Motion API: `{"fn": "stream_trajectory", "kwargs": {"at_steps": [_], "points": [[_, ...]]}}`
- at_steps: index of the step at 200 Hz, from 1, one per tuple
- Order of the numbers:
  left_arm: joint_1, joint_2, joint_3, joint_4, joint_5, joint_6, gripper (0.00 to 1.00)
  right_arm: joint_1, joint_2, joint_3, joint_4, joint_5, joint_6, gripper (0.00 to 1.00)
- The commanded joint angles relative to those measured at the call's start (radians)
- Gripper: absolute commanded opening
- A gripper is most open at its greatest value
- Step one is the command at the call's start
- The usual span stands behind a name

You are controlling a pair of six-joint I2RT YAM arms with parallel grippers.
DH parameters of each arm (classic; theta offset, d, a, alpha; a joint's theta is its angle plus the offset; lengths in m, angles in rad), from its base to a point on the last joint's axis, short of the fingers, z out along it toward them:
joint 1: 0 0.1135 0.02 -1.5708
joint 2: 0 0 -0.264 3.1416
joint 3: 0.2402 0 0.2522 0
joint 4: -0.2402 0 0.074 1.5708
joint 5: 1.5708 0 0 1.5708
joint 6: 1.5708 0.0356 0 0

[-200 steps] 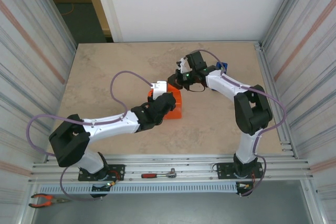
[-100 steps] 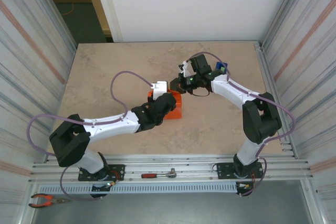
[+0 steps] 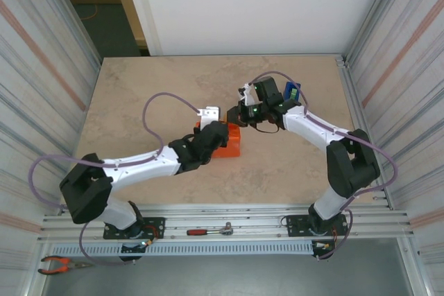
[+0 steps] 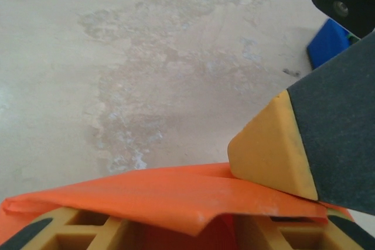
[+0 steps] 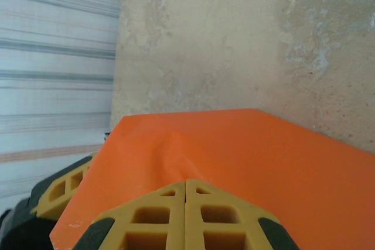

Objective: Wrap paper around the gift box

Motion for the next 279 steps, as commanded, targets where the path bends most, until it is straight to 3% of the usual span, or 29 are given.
{"fn": "stream_trajectory", "kwargs": {"at_steps": [1, 42, 63, 89, 167, 279], "points": [[0.096, -0.098, -0.03, -0.148, 0.301, -0.048, 0.43, 0.029, 0.02, -0.095, -0.095, 0.025, 0.014, 0.0], [0.319, -0.247, 0.087, -0.187, 0.548, -0.016, 0.44, 0.03, 0.018, -0.13, -0.068, 0.038, 0.015, 0.0], [0.437, -0.218, 0.124, -0.191, 0.676, -0.032, 0.44, 0.032, 0.015, -0.142, -0.055, 0.043, 0.019, 0.0], [0.506, -0.119, 0.189, -0.231, 0.766, 0.001, 0.41, 0.033, 0.012, -0.151, -0.048, 0.046, 0.022, 0.0], [0.555, 0.265, 0.512, -0.52, 0.971, 0.21, 0.24, 0.039, 0.012, -0.174, -0.032, 0.063, 0.026, 0.0], [0.527, 0.231, 0.443, -0.588, 1.114, 0.27, 0.18, 0.047, 0.018, -0.183, -0.029, 0.078, 0.035, 0.0]]}}
